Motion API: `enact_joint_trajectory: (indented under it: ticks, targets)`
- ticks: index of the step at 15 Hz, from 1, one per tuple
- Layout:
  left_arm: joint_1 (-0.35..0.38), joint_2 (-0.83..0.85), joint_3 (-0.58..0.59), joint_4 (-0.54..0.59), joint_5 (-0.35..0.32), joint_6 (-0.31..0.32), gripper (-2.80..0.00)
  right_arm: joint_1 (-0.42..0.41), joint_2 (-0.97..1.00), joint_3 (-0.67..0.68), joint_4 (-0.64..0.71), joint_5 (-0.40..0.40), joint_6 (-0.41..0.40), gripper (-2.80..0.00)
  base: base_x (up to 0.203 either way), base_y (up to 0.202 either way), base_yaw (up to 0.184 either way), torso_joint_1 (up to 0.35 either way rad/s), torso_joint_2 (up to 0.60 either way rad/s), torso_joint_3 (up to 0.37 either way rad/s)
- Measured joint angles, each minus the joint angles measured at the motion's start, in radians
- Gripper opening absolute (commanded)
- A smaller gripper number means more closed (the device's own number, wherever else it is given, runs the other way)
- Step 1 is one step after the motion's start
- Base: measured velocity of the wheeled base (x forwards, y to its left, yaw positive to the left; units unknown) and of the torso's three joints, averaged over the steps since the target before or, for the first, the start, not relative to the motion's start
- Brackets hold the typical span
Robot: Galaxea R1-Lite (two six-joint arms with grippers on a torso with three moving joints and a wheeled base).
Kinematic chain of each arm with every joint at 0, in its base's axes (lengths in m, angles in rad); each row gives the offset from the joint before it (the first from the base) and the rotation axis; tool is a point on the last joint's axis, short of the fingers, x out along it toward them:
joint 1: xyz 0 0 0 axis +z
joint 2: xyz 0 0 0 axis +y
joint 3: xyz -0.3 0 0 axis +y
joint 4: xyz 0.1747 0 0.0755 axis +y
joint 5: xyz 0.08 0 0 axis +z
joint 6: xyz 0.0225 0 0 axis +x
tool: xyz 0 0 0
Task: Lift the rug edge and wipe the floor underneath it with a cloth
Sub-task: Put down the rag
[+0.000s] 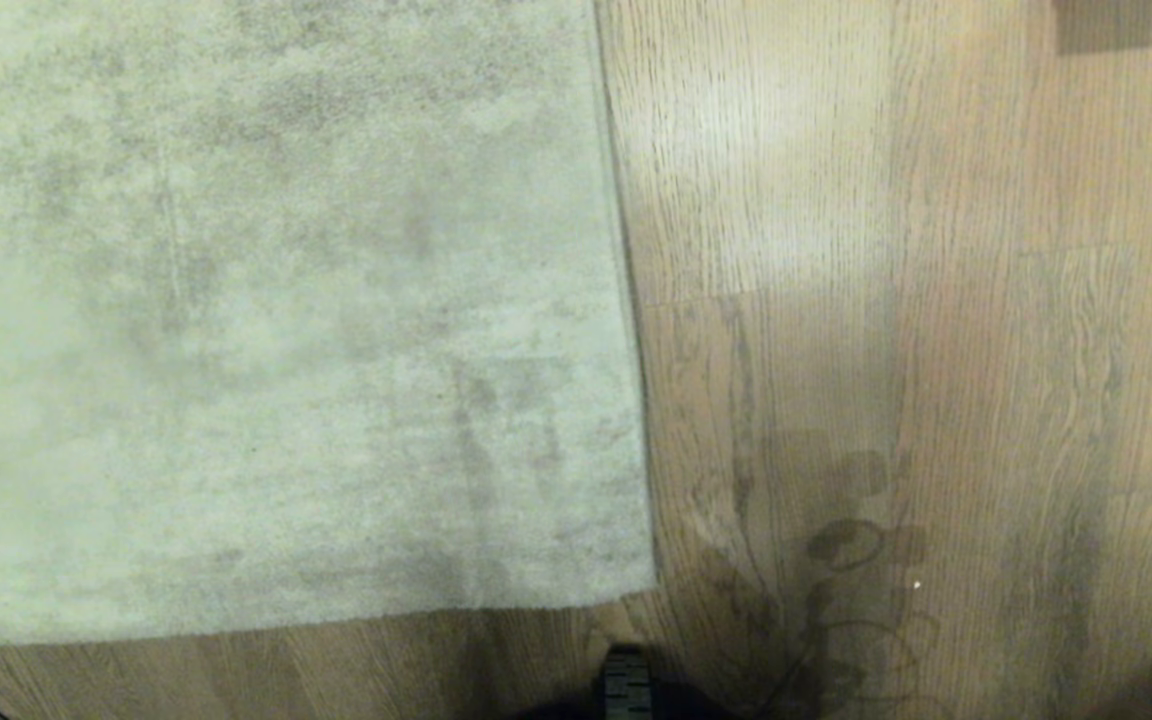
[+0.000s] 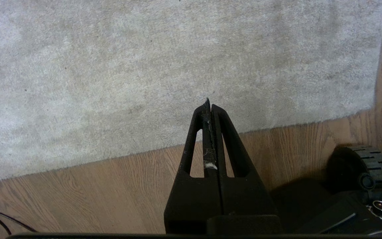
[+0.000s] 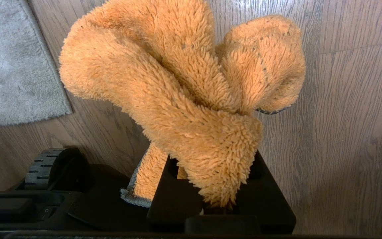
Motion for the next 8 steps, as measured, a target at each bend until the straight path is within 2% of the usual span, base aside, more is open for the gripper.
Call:
enact_joint_trajectory:
  ticks: [8]
  targets:
    - [0.0, 0.0, 0.0, -0.001, 0.0, 0.0, -2.8, 0.0, 0.0, 0.0, 0.0, 0.0, 0.0, -2.8, 0.0, 0.0, 0.0, 0.0, 0.0, 0.0]
